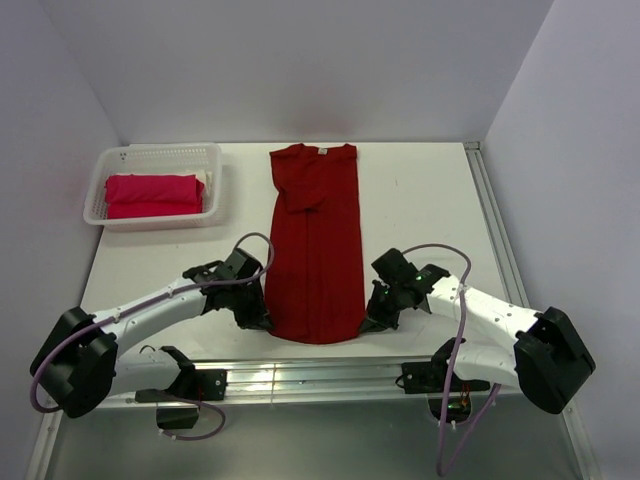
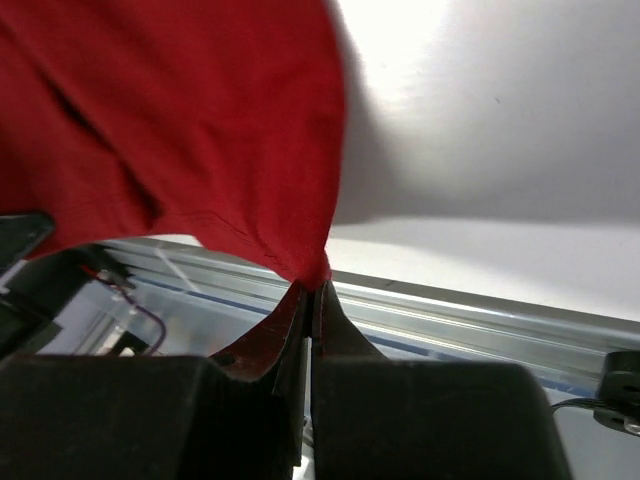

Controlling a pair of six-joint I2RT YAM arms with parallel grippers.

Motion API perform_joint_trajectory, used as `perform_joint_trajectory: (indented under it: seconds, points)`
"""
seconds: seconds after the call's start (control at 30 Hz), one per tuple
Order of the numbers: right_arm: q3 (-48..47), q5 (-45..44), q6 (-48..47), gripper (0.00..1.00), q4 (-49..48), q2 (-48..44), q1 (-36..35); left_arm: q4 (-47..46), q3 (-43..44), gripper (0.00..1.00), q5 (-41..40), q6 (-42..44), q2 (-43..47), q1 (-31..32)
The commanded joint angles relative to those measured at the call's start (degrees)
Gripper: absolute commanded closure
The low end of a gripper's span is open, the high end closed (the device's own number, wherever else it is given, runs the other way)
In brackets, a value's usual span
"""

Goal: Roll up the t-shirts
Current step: Roll the tshirt

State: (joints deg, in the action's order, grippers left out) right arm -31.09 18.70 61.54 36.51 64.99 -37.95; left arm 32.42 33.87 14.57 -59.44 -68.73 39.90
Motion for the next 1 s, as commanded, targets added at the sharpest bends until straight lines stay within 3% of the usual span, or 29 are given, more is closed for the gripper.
perform_joint_trajectory:
  seconds: [0.0,0.37,0.97]
  points:
    - [-4.58,0.28,-3.17,1.0,3.39,-0.31,2.27,3.78,5.32,1.0,0.11,-0.32,-1.05,0.18]
    - [-8.81,1.16,-6.69,1.0,4.97,1.1,7.28,7.39,12.01,1.0,-2.0,-0.59,-4.04,-0.43]
    - [-16.45,1.78,-11.79,1.0,5.5,10.41,12.2,7.65,17.98,1.0,-0.06,4.33,-11.69,-9.66]
